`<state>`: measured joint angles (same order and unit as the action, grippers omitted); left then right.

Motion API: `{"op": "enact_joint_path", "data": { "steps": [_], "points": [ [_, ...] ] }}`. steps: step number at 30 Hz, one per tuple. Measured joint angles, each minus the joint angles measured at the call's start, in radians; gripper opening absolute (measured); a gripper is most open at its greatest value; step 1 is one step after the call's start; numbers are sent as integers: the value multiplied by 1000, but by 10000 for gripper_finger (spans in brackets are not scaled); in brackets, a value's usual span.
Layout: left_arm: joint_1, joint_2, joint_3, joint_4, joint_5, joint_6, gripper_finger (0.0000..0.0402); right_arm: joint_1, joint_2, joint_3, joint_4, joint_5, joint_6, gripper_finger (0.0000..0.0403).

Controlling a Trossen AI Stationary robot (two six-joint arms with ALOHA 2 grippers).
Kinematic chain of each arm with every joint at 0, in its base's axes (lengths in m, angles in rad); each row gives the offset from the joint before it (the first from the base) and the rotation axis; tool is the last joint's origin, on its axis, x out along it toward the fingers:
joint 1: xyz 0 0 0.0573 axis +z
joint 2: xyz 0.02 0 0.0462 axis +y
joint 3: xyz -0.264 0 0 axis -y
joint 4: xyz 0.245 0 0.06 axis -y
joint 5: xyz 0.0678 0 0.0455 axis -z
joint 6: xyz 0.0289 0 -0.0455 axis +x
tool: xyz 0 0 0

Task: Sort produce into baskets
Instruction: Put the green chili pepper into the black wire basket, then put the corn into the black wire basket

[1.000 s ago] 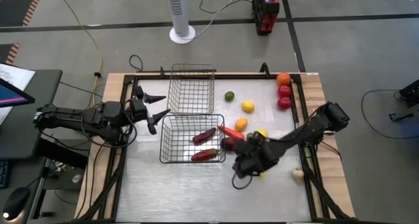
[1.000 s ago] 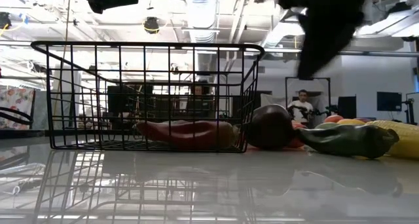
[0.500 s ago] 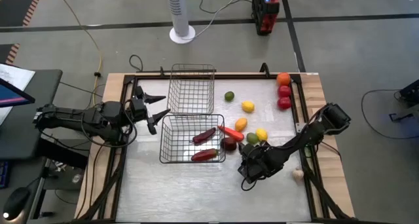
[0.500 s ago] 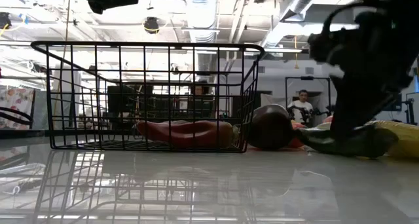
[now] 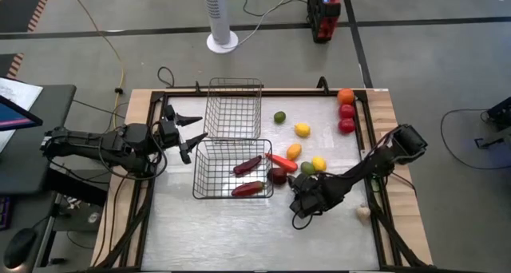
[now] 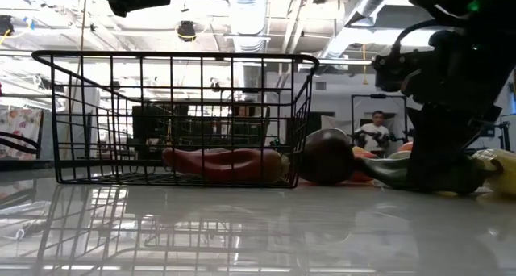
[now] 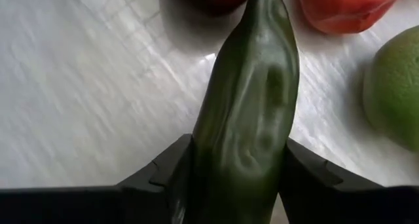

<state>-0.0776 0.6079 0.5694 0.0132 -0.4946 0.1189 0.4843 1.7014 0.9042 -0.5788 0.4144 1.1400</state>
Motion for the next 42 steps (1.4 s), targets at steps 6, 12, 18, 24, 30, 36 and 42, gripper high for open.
{"op": "enact_joint_path", "data": {
  "steps": [6,12,18,24,30,36,42],
  "points": [
    [0,0,0,0,0,0,249,-16,-66,102,-237,11,-9,210],
    [0,0,0,7,13,-1,249,-55,-144,250,-291,183,-136,219],
    [0,0,0,12,17,-2,249,-134,-141,337,91,240,-543,222],
    [0,1,0,25,64,-10,249,-236,-53,344,430,87,-829,238],
    [0,0,0,19,68,-9,249,-325,-12,344,343,-86,-752,266],
    [0,0,0,13,68,-8,249,-289,-96,345,234,-70,-696,275],
    [0,0,0,14,65,-9,249,-176,-197,345,-116,57,-337,276]
  ]
}}
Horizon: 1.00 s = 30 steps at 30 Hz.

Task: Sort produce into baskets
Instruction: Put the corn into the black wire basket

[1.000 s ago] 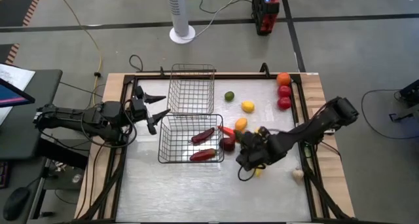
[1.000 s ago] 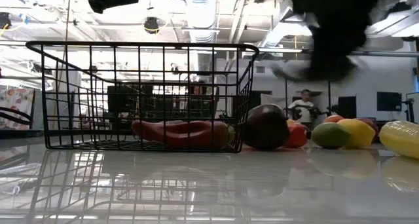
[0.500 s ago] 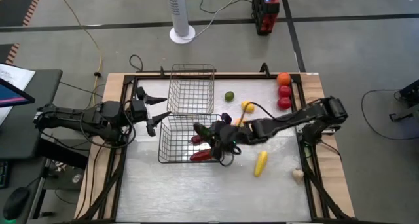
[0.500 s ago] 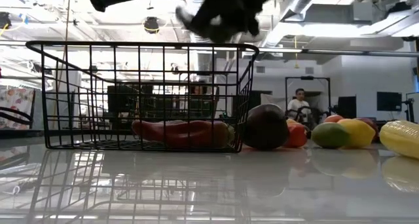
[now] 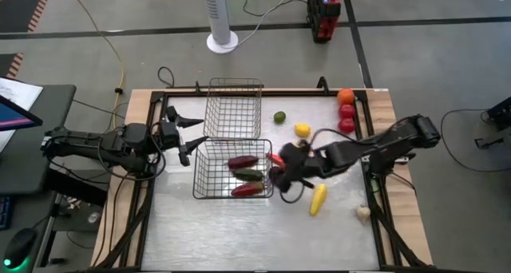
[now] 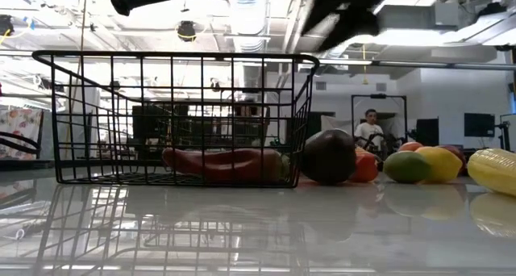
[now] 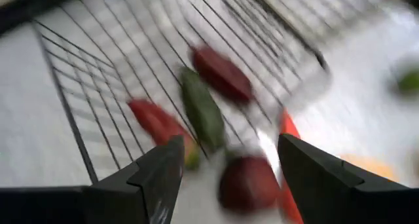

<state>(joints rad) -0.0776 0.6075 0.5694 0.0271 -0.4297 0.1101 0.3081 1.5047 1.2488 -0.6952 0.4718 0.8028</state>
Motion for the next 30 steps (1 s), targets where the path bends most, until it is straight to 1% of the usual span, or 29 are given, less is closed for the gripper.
{"op": "enact_joint_path", "data": {
  "steps": [3,10,14,16,18,23,26,30],
  "points": [
    [0,0,0,0,0,-1,249,82,10,-10,-157,16,239,276],
    [0,0,0,1,0,-17,249,252,88,-17,-409,-128,734,276],
    [0,0,0,0,1,-17,249,333,124,-17,-479,-160,946,276],
    [0,0,0,-1,4,-17,249,361,140,-17,-473,-169,1014,276],
    [0,0,0,-6,10,-17,249,378,165,-17,-469,-204,1055,276],
    [0,0,0,-14,16,-17,249,395,214,-31,-472,-237,1101,276],
    [0,0,0,-16,16,-17,249,399,219,-70,-443,-235,1110,276],
    [0,0,0,-17,19,-18,249,404,189,-158,-358,-214,1130,276]
  ]
}}
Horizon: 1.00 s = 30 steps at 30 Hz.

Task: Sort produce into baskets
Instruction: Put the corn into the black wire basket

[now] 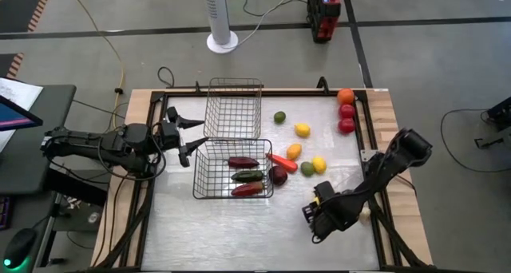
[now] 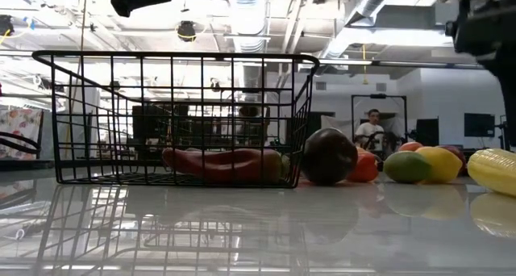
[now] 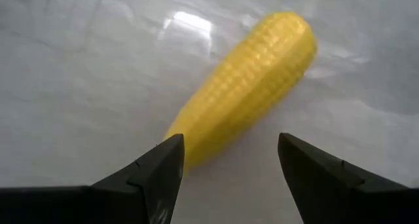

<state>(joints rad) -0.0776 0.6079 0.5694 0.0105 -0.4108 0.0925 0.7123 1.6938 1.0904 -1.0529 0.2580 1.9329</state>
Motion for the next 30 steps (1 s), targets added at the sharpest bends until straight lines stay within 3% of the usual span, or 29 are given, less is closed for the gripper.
{"op": "enact_joint_path", "data": {
  "steps": [9,17,21,27,30],
  "points": [
    [0,0,0,1,10,0,249,-22,-26,-179,234,49,22,276],
    [0,0,0,1,9,3,249,-72,-25,-182,228,82,-174,273],
    [0,0,0,1,5,11,249,-88,-25,-182,227,85,-230,245],
    [0,0,0,1,3,12,249,-103,-27,-144,181,85,-300,169],
    [0,-1,0,2,0,12,249,-118,-36,-74,110,105,-359,168]
  ]
}}
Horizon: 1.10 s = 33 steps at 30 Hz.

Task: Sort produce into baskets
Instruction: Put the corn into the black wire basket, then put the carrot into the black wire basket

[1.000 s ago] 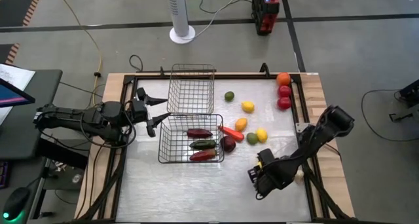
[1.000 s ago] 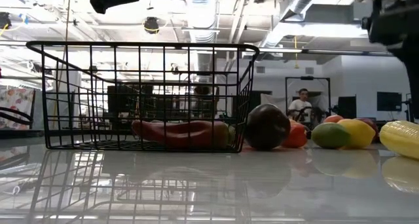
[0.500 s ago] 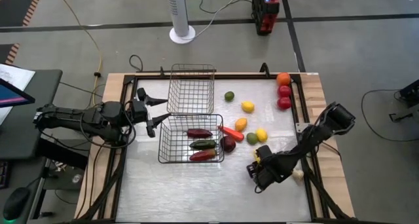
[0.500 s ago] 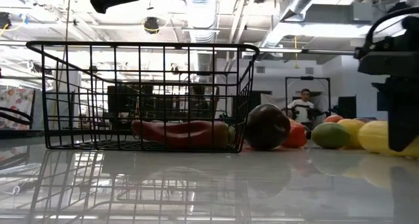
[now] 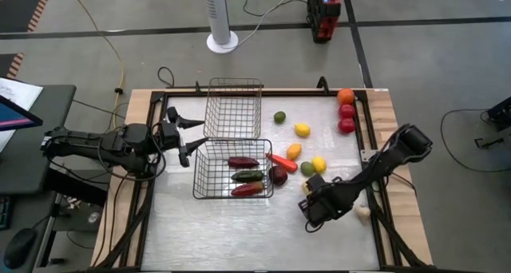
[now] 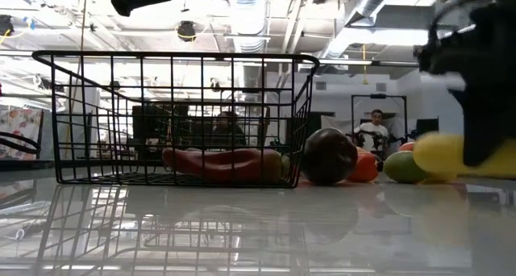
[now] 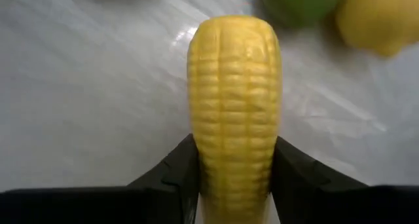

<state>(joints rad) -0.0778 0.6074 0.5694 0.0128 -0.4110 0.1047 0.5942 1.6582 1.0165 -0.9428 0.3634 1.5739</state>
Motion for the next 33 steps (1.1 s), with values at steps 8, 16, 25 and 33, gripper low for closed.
{"op": "enact_joint_path", "data": {
  "steps": [8,16,25,33],
  "points": [
    [0,-52,0,1,0,5,249,-109,-10,296,-88,288,-406,197],
    [0,-67,0,-15,23,-7,249,-318,-1,380,514,236,-1113,196],
    [0,-72,0,-41,23,-7,249,-440,51,380,508,-16,-1143,264],
    [0,-72,0,-47,23,-11,249,-379,-52,379,173,149,-1070,282]
  ]
}}
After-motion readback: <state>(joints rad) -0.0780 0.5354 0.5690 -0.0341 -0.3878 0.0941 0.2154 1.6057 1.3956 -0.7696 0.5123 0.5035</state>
